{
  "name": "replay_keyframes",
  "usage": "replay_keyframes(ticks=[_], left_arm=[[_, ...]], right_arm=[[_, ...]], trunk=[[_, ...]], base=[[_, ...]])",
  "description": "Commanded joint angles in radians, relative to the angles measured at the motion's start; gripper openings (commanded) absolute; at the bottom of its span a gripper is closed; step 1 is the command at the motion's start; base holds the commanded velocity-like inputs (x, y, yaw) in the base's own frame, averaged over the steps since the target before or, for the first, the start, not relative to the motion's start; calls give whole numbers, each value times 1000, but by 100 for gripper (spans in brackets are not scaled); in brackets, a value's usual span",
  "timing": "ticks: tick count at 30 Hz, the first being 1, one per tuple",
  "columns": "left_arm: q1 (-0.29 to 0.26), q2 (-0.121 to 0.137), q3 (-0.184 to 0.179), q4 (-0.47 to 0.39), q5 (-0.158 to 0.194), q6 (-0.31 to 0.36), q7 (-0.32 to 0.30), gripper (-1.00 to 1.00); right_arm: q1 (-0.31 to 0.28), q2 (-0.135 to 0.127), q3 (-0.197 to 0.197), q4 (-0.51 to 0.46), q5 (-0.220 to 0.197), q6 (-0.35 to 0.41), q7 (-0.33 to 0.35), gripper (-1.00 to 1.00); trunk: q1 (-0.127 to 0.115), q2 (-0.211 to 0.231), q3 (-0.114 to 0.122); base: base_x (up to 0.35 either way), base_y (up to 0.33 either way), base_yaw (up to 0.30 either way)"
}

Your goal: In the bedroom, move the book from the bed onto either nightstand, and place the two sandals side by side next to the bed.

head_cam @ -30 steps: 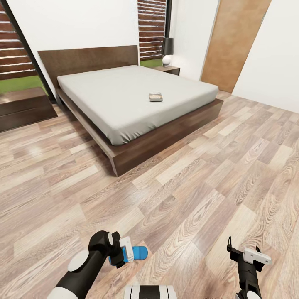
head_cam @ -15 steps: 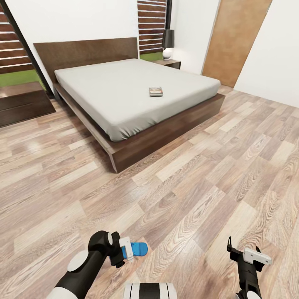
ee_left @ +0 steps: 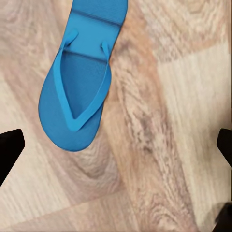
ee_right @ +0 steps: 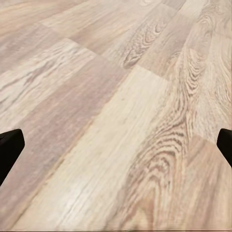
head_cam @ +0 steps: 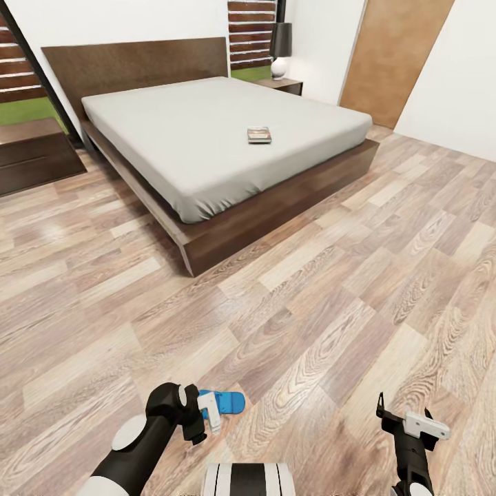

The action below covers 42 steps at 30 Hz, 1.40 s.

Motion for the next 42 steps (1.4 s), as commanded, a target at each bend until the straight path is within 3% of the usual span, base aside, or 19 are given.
replay_keyframes(ticks=[1,9,42], left_arm=[[0,0,-1,-1,-4,8,-5,100],[0,1,-1,-1,-4,8,-5,100],[0,0,-1,1,-5,9,-4,100]], right_arm=[[0,0,1,1,0,-3,-3,100],[0,0,1,1,0,-3,-3,100],[0,0,1,0,1,-3,-3,100]], trunk=[[0,-1,-5],[4,-2,-36],[4,-2,-36]], base=[[0,0,0],[0,0,0],[92,14,0]])
